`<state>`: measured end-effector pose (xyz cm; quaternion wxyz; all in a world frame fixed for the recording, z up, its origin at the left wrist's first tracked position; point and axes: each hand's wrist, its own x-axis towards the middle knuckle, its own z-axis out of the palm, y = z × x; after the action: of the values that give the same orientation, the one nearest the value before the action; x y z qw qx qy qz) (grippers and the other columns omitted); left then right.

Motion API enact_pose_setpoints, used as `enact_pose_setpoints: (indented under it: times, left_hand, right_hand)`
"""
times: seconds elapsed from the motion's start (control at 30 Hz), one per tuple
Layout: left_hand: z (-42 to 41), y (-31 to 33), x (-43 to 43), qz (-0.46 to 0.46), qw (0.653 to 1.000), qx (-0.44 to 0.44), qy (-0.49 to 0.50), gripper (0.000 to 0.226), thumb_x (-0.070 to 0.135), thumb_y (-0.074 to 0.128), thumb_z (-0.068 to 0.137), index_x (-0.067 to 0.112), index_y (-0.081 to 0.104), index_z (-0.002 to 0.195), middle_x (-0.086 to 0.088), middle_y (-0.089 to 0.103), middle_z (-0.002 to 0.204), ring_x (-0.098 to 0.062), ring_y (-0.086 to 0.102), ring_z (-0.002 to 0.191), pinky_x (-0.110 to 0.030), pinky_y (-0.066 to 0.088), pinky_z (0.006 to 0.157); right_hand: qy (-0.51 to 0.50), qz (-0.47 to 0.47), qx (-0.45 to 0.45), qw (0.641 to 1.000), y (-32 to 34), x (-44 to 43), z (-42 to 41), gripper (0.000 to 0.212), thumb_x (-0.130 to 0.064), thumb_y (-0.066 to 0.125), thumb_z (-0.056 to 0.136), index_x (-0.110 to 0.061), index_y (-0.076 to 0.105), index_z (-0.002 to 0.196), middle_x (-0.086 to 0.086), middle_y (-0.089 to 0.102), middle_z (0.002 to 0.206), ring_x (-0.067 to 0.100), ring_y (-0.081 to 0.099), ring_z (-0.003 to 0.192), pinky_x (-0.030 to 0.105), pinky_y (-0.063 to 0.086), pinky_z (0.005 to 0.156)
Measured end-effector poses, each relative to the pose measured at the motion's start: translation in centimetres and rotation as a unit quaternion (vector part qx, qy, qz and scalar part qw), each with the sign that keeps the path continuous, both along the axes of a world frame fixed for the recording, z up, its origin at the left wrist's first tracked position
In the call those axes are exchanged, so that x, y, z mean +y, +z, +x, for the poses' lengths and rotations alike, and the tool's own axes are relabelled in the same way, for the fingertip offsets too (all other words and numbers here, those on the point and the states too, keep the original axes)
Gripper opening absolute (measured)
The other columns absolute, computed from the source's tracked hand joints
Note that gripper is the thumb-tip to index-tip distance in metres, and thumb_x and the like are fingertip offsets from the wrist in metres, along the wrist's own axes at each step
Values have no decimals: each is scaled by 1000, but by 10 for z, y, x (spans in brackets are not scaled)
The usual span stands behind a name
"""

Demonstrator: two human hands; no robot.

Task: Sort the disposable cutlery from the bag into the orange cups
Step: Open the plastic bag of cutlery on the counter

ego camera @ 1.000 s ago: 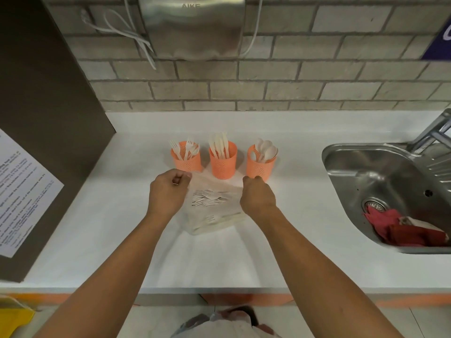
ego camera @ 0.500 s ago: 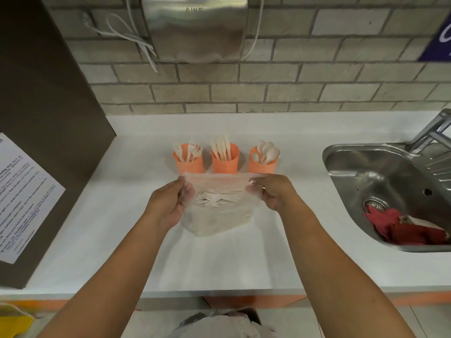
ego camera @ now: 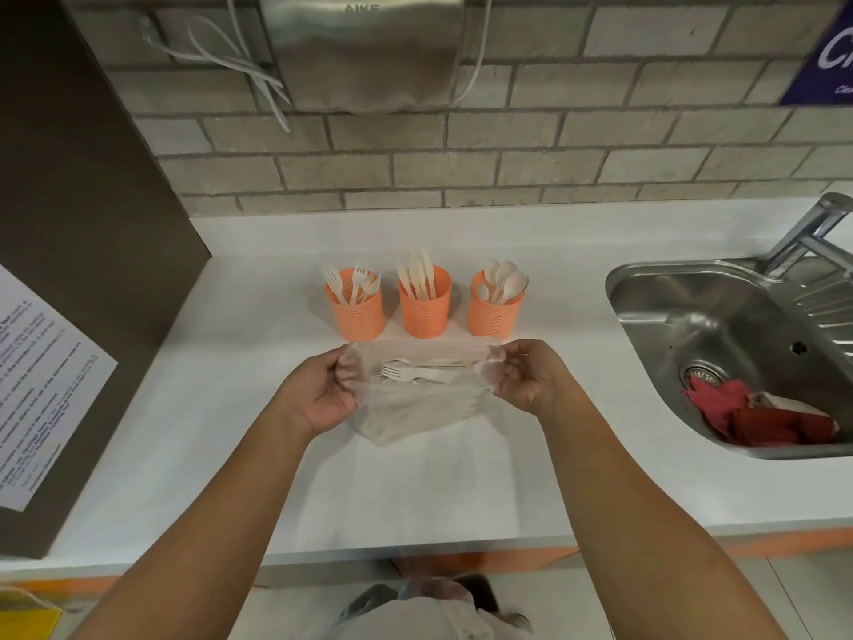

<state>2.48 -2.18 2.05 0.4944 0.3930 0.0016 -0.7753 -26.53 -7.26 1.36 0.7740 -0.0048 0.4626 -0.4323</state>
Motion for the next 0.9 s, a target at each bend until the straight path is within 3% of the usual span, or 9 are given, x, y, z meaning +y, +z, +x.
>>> enact_pose_setpoints:
  times: [0.07,0.17,0.23,0.37,0.43,0.53,0.63,0.77,0.9]
  left_hand:
    - [4,-9,-2,-1,999,40,10,30,-2,70,79,17,46,76,6,36,56,-9,35,41,-18,31,38]
    - [13,-24,-5,-20,994,106,0,60,-18,83,56,20,41,72,6,33,53,-10,34,41,-23,32,36]
    - [14,-28,-4,-28,992,122,-13,58,-14,77,63,24,34,71,6,31,51,-11,33,41,-26,32,36]
    - [12,-34,-9,4,1000,-23,-13,22,16,71,88,18,50,81,7,36,57,-7,32,48,-20,32,45]
    - [6,-27,-5,-1,987,-159,-37,43,40,75,92,10,62,119,6,49,79,-10,47,65,-25,42,63]
    - [-7,-16,6,-76,897,-430,-71,63,42,80,88,37,39,135,-1,63,107,-19,65,91,-37,53,76]
    - [-17,-15,9,-142,754,-626,-141,46,43,74,92,30,45,125,-4,62,112,-24,63,97,-38,50,80]
    - [-24,-20,5,-151,625,-756,-118,25,29,58,105,8,53,119,-10,67,106,-31,63,96,-33,45,79]
    - [-24,-27,7,-138,608,-777,-82,26,30,51,108,7,60,115,-12,71,103,-31,63,90,-35,48,78]
  right_hand:
    - [17,22,3,1000,-2,2,3,20,3,35,83,-9,46,71,3,41,54,15,40,40,21,46,41]
    - [64,20,86,994,-9,5,7,20,-6,42,87,-12,50,69,-4,35,51,10,26,33,18,29,34]
    - [97,-9,135,986,-12,6,7,18,-10,48,86,-14,55,69,-6,35,54,10,23,36,20,23,32]
    - [132,-118,220,959,-2,9,5,13,-12,63,85,-17,52,80,-2,34,63,14,29,47,25,26,42]
    - [192,-203,291,915,6,14,5,22,-7,67,87,-18,56,102,2,42,76,15,39,56,29,36,53]
    - [270,-321,422,804,5,18,5,48,-5,72,83,-28,51,120,3,45,93,18,47,74,25,43,65]
    - [264,-405,564,670,-10,18,12,38,-11,78,82,-24,61,112,8,48,109,21,51,97,11,40,76]
    - [204,-408,644,614,-24,17,23,12,-6,69,91,-11,68,102,9,52,110,22,57,91,19,40,79]
    - [176,-382,684,595,-26,16,25,15,3,52,96,-4,65,95,10,60,94,28,60,81,27,43,67]
